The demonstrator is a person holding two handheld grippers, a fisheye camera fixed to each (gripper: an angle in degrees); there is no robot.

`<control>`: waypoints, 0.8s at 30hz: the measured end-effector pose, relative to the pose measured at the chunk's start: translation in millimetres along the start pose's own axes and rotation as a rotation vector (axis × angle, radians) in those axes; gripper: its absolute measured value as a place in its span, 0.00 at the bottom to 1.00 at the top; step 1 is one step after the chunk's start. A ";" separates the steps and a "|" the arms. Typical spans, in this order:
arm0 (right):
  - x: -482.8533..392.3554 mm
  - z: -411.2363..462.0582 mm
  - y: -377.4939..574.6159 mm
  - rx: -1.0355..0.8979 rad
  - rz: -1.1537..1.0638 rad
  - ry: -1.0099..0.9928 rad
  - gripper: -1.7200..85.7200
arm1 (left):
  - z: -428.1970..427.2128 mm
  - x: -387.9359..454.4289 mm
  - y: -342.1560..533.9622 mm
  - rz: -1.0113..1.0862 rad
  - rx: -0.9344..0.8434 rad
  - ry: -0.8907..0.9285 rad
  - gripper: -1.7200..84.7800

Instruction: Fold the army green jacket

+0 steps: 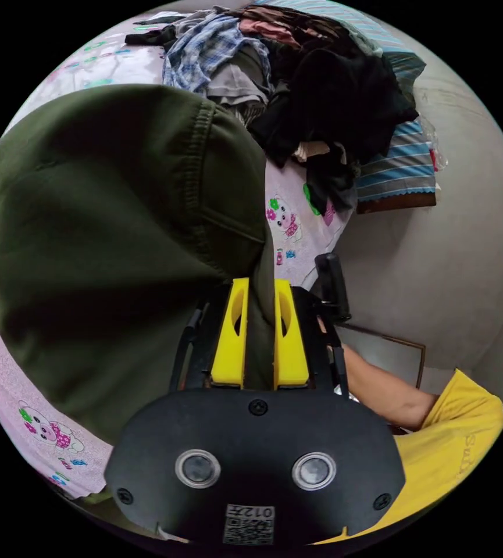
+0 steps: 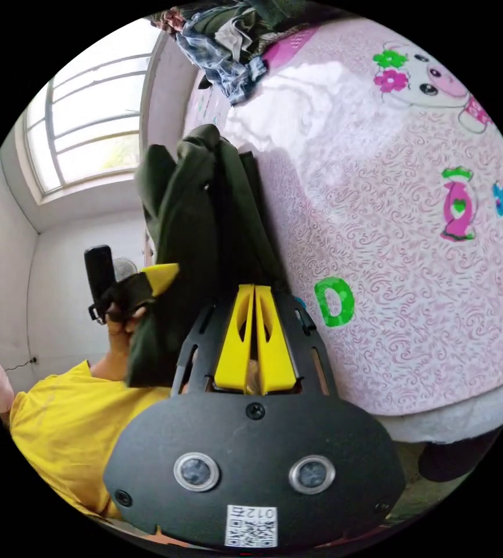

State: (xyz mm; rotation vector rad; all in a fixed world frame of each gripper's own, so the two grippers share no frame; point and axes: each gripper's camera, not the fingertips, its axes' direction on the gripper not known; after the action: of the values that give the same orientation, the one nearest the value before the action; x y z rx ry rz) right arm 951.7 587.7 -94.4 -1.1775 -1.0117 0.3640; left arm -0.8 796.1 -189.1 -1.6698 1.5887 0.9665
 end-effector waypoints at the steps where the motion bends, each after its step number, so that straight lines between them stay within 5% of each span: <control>1: -2.4 -9.5 0.7 0.033 -0.002 0.030 0.02 | 10.1 -3.7 -1.0 -0.027 -0.007 0.006 0.11; 5: -43.5 -77.3 3.1 0.310 -0.109 0.304 0.02 | 21.4 2.8 2.4 -0.012 0.046 0.007 0.14; 7: -72.6 -88.9 -2.0 0.357 -0.216 0.330 0.02 | 24.1 30.5 8.7 0.128 0.085 -0.131 0.15; 13: -159.0 -39.8 -53.4 0.147 -0.594 0.448 0.02 | 65.0 63.7 21.4 0.327 0.047 -0.436 0.15; 18: -157.3 33.9 -113.4 -0.223 -0.640 0.731 0.02 | 70.7 52.1 25.5 0.311 0.053 -0.347 0.13; 24: -148.3 34.6 -133.0 -0.267 -0.547 0.695 0.02 | 32.4 64.2 62.5 0.521 0.097 -0.087 0.05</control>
State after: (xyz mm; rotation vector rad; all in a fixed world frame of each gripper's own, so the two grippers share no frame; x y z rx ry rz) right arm 811.0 451.5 -44.0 -1.0873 -0.7257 -0.5978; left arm -65.6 784.6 -258.0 -1.1473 2.0220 1.1704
